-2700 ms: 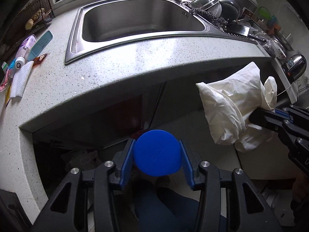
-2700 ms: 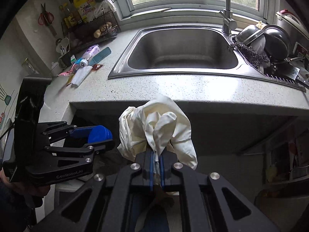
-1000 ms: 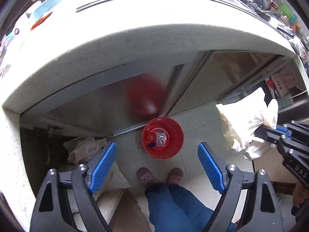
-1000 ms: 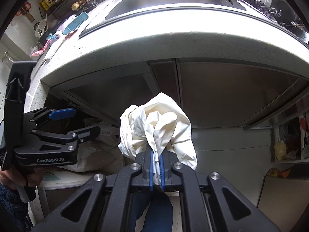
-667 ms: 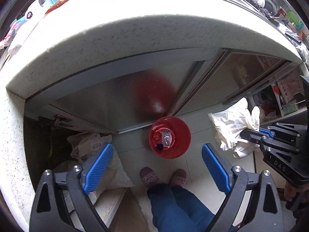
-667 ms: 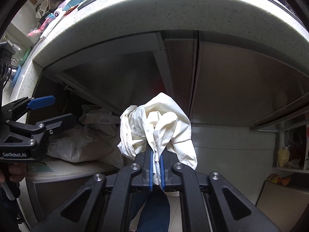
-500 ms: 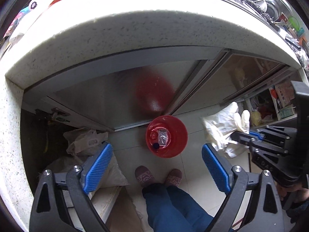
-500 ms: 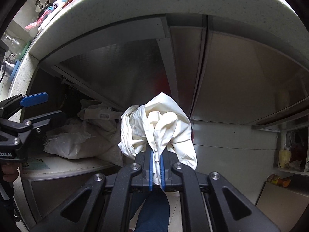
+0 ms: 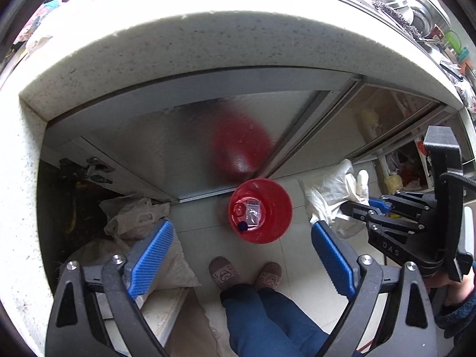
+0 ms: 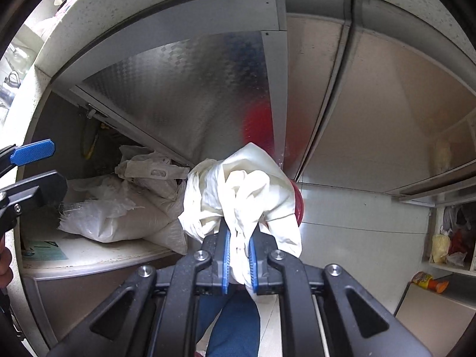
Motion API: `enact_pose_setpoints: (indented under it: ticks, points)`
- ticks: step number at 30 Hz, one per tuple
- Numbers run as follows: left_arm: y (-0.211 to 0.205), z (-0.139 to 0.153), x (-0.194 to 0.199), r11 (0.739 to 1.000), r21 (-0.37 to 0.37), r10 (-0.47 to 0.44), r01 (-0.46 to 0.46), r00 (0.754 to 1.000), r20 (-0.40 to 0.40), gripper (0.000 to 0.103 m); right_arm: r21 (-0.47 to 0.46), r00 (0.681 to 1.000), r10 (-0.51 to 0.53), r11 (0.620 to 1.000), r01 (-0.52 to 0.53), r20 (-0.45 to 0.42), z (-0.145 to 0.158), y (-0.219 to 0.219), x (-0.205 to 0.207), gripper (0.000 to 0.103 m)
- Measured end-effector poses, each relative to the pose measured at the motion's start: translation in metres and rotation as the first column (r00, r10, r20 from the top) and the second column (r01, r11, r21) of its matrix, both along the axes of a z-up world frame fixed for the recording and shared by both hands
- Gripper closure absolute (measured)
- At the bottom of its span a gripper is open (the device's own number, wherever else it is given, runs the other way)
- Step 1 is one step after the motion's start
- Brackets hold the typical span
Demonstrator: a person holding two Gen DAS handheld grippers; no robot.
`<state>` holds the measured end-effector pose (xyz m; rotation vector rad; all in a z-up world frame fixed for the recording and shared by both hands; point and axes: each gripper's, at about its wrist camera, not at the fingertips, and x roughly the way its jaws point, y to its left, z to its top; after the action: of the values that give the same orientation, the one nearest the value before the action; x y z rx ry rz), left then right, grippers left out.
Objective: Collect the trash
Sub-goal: 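Lower the right tool over the red bin and release the gloves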
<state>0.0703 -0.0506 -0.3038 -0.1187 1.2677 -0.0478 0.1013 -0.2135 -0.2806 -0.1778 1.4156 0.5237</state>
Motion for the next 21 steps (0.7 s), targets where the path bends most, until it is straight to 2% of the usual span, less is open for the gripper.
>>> enact_pose_setpoints:
  ticks: [1,3,5,13,18,21]
  points:
    - [0.000,0.000,0.000,1.000,0.009,0.001,-0.001,1.000,-0.001,0.010,0.001,1.000,-0.001,1.000,0.001,0.003,0.001,0.000,0.000,0.089]
    - [0.001,0.001,0.000,1.000,0.023,0.004,-0.004,1.000,-0.004,0.010,0.001,1.000,-0.010,1.000,0.010,0.006,0.002,0.006,0.001,0.072]
    - [0.001,0.001,0.000,1.000,0.031,0.005,-0.005,1.000,-0.003,0.010,0.001,1.000,-0.018,1.000,0.018,0.007,0.001,0.006,0.001,0.064]
    - [0.006,0.016,-0.003,1.000,0.026,0.006,-0.007,0.999,0.044,0.010,-0.023,1.000,-0.023,0.999,0.024,0.017,0.010,0.009,0.000,0.053]
    - [0.004,0.039,-0.007,1.000,0.024,-0.009,0.008,0.997,0.072,0.010,-0.008,0.998,-0.018,1.000,0.018,0.054,0.041,0.006,-0.006,0.040]
    - [0.004,0.058,-0.011,1.000,0.011,-0.022,0.021,0.995,0.096,0.009,0.001,0.997,-0.015,1.000,0.015,0.076,0.065,0.003,-0.010,0.037]
